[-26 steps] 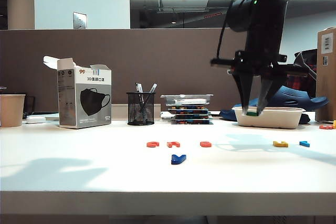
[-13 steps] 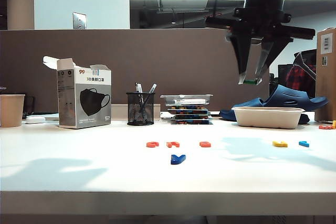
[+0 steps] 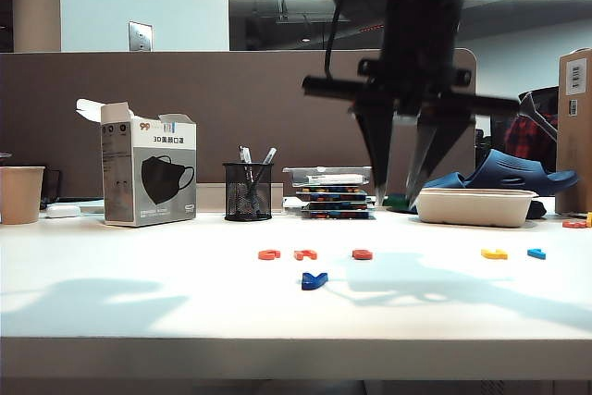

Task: Select the appropriate letters from the row of letter magnets placed on the table to arrange into the word "yes".

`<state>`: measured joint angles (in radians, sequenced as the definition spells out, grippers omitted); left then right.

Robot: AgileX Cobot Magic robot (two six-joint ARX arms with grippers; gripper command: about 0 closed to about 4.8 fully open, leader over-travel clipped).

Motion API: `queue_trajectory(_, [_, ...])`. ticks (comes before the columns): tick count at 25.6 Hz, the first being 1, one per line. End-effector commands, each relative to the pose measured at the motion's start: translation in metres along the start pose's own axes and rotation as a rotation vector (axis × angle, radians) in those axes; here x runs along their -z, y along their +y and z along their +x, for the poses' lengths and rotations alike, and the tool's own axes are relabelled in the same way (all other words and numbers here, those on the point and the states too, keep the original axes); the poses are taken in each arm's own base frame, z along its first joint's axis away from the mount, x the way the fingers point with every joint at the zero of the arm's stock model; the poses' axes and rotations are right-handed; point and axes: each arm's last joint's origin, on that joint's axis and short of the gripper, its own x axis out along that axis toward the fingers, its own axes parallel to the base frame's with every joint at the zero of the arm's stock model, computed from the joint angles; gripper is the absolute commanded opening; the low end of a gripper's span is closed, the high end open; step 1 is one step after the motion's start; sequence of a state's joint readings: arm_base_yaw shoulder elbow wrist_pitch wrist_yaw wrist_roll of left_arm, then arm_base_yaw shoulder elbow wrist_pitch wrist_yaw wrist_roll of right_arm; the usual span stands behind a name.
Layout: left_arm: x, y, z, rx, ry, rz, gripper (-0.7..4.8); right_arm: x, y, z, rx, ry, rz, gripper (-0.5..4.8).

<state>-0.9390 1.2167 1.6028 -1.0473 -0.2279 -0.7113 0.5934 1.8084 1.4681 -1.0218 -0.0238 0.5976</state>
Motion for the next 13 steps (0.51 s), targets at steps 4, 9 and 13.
queue_trajectory(4, [-0.001,-0.001,-0.002,0.007,-0.013,0.001,-0.05,0.008,0.011,0.017,-0.047,-0.053,0.021,1.04])
queue_trajectory(9, [-0.001,-0.001,-0.002,0.007,-0.013,0.000,-0.05,0.014,0.007,0.033,-0.042,-0.052,0.023,1.04])
queue_trajectory(13, [-0.001,-0.001,-0.002,0.007,-0.013,0.001,-0.05,0.017,0.005,0.045,-0.050,-0.062,0.023,1.04])
